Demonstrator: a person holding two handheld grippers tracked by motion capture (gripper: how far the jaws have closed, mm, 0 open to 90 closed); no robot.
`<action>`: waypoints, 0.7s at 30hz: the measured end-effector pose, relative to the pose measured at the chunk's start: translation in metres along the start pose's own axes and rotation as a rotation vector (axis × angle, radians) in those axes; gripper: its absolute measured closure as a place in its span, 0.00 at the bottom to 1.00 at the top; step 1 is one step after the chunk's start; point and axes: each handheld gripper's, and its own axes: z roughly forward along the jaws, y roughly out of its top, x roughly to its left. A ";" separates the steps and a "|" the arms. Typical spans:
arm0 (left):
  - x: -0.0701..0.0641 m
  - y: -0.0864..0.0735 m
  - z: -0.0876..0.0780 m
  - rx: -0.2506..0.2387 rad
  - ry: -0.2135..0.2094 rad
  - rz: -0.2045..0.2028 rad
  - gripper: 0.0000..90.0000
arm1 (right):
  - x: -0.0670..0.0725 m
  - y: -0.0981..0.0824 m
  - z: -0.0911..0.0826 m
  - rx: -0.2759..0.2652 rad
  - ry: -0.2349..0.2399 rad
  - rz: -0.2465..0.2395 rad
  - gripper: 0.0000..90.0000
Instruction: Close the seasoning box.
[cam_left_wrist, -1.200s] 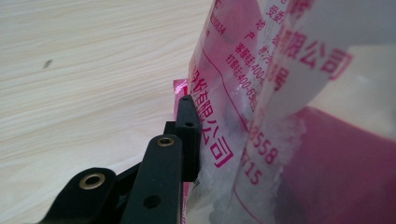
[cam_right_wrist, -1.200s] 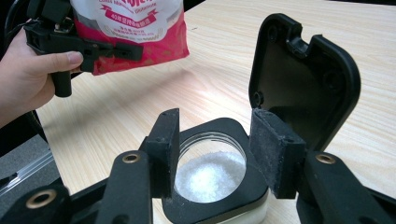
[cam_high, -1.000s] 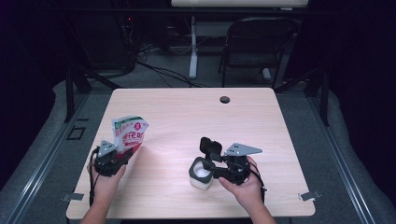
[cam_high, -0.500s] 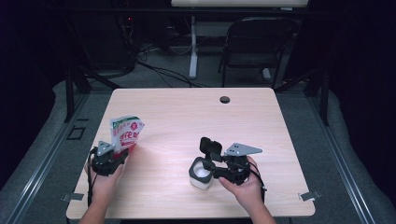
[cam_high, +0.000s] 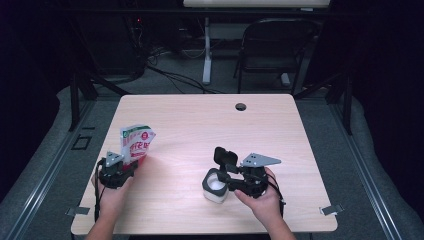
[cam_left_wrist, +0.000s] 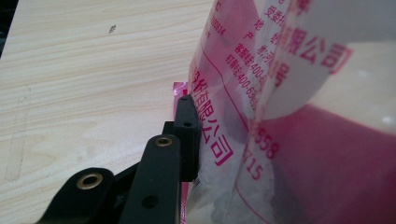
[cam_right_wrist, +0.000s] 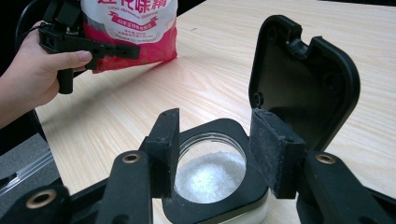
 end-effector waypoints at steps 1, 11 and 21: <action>0.000 0.000 0.000 0.001 0.000 0.001 0.83 | 0.000 0.000 0.000 0.000 0.000 0.000 0.59; -0.003 -0.001 0.001 0.013 -0.009 0.004 0.78 | 0.000 0.000 0.000 -0.001 -0.001 -0.001 0.59; -0.003 -0.001 -0.001 -0.006 -0.025 -0.010 0.65 | 0.000 0.000 0.000 -0.001 -0.003 0.000 0.59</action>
